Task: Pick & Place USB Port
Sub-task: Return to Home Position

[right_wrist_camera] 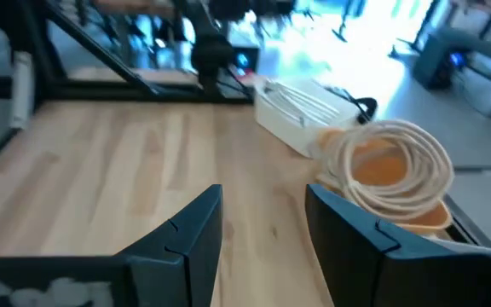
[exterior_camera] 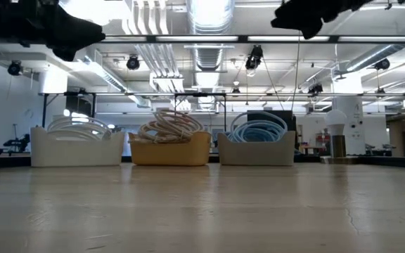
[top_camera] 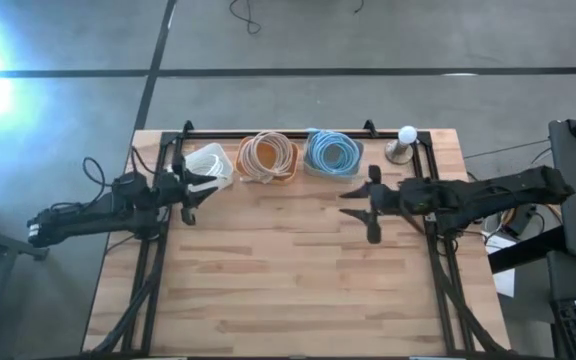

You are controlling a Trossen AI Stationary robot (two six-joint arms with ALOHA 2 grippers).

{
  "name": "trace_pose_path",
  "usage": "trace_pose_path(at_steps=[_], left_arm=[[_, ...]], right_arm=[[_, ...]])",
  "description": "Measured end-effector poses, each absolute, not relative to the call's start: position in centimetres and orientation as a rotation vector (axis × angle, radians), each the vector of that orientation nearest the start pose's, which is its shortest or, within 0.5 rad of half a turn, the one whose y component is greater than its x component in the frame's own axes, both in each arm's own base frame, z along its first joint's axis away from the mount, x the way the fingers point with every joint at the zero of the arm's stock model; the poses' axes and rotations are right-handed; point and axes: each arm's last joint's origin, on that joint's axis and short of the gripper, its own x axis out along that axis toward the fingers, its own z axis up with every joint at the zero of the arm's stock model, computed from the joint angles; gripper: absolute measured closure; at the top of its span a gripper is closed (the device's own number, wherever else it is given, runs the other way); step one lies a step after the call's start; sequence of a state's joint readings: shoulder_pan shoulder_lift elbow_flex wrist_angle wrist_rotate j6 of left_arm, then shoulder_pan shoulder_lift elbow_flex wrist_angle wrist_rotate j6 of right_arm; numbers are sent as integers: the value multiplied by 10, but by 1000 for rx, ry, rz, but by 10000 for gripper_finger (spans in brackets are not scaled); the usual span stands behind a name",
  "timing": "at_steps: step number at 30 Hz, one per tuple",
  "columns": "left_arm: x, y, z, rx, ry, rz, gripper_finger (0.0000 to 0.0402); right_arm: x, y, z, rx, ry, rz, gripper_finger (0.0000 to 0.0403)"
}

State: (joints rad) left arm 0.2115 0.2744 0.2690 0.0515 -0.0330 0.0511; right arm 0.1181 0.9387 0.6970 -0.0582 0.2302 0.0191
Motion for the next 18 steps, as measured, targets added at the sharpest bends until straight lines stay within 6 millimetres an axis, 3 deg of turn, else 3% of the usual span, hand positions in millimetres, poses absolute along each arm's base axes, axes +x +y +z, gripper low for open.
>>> trace_pose_path(at_steps=[10,18], left_arm=[[100,23,223,98,-65,270,264],[95,22,216,107,-100,285,264]], right_arm=[[163,13,254,5,111,-88,234],[139,11,239,20,10,-87,236]])
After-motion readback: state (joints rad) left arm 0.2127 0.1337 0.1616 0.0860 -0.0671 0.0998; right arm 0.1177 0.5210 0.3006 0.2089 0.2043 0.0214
